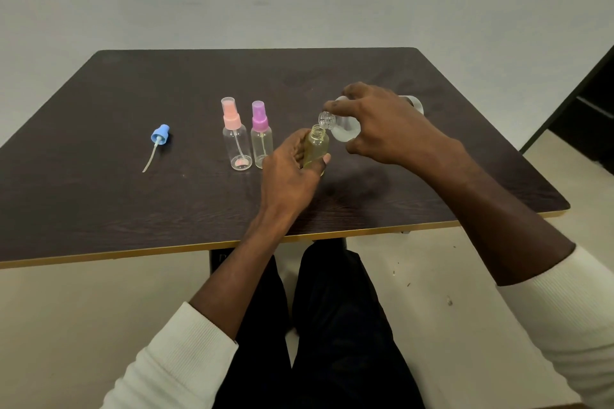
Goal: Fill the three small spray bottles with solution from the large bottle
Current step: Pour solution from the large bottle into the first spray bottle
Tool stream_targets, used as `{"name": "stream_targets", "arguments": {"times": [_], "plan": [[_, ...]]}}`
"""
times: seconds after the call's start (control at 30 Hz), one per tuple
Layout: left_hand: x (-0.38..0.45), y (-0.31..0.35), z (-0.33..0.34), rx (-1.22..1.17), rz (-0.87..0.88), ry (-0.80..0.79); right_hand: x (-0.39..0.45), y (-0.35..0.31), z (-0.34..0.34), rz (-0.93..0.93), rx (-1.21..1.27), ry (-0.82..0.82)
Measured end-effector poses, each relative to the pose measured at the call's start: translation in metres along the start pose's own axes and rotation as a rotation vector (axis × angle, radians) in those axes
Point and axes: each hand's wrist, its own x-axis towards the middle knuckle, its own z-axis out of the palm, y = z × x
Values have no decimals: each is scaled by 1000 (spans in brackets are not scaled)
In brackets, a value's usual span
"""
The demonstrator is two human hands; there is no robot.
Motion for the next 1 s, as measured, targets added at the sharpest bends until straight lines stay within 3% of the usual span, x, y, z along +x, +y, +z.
{"name": "stream_targets", "arguments": {"times": [1.0], "plan": [[0,-2,0,-18,-13,-16,2,1,1,-25,-21,10]]}}
